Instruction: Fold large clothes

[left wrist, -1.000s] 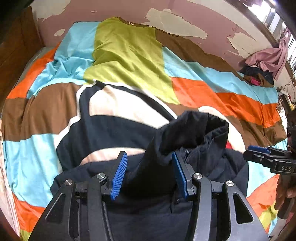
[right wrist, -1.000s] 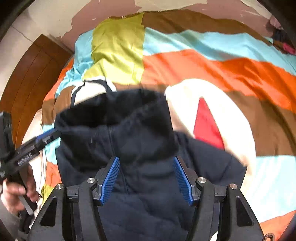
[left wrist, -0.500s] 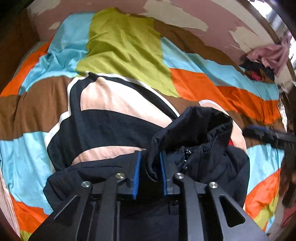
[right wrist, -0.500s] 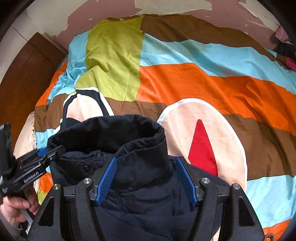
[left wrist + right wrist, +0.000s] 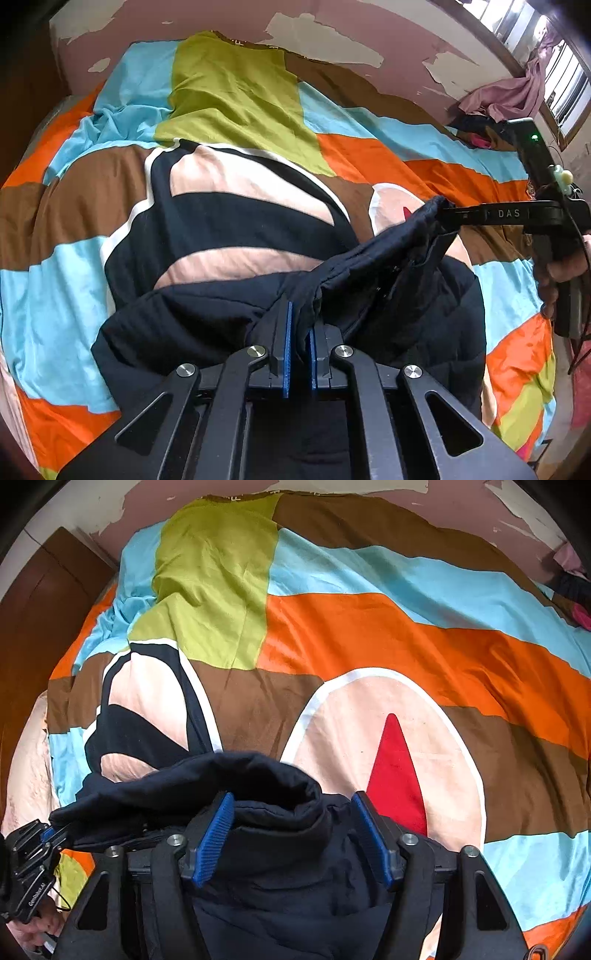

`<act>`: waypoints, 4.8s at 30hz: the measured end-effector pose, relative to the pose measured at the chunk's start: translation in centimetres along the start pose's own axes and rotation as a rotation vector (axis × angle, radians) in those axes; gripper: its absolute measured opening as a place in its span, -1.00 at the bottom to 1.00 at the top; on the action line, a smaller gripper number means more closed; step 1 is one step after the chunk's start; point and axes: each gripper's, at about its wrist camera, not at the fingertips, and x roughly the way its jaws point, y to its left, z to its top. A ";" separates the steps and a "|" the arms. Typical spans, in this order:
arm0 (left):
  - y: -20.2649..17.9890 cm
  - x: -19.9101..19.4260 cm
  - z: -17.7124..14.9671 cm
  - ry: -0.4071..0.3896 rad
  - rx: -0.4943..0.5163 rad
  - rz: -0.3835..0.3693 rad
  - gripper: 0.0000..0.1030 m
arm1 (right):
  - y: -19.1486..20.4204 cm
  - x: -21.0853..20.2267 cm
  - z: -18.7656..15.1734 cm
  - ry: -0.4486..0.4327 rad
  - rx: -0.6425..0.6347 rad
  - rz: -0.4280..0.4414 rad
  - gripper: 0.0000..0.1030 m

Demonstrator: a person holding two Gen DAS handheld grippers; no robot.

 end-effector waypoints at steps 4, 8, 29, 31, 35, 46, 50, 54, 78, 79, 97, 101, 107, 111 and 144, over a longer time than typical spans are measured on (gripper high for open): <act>0.0 -0.9 -1.7 -0.024 0.001 -0.002 -0.90 | 0.8 -2.2 -2.7 -0.069 -0.047 0.002 -0.82; -0.3 -2.4 -2.9 -0.070 0.001 -0.007 -0.91 | 1.3 -4.8 -5.9 -0.135 -0.057 0.012 -0.84; -2.5 -4.7 -15.9 -0.352 0.004 0.065 -0.91 | 3.6 -8.2 -23.7 -0.425 -0.131 0.036 -0.85; -2.4 -3.8 -17.0 -0.364 0.025 0.069 -0.91 | 3.4 -7.2 -25.2 -0.445 -0.142 0.030 -0.85; -2.0 -2.4 -19.0 -0.391 0.069 0.076 -0.91 | 2.7 -4.7 -27.4 -0.471 -0.118 0.033 -0.85; -2.1 0.6 -22.2 -0.433 0.161 0.102 -0.91 | 2.1 -0.4 -30.3 -0.540 -0.119 0.010 -0.85; -2.1 1.1 -22.9 -0.411 0.157 0.116 -0.91 | 2.0 0.0 -31.2 -0.554 -0.101 0.015 -0.85; -2.4 2.0 -23.4 -0.358 0.155 0.144 -0.91 | 2.3 0.7 -31.9 -0.519 -0.096 0.007 -0.85; -4.5 -4.2 -26.2 -0.377 0.159 0.027 -0.81 | 3.4 -1.9 -36.3 -0.452 -0.250 -0.098 -0.75; -4.7 -4.5 -24.9 -0.389 0.142 0.017 -0.61 | 3.7 -3.2 -36.0 -0.483 -0.248 -0.085 -0.66; -3.5 5.5 -16.9 -0.301 0.062 0.158 -0.25 | 5.9 4.0 -24.8 -0.453 -0.134 -0.019 -0.43; -3.6 6.4 -17.1 -0.306 0.078 0.177 -0.25 | 5.1 4.9 -24.9 -0.434 -0.109 0.001 -0.43; -3.7 7.3 -17.5 -0.305 0.096 0.195 -0.24 | 5.2 5.8 -24.7 -0.418 -0.118 -0.021 -0.43; -4.1 7.8 -17.7 -0.309 0.129 0.229 -0.23 | 5.3 6.5 -24.8 -0.414 -0.127 -0.043 -0.43; -9.2 -21.9 -33.4 -0.471 0.060 0.141 0.67 | 16.2 -22.3 -49.1 -0.728 -0.188 0.172 0.76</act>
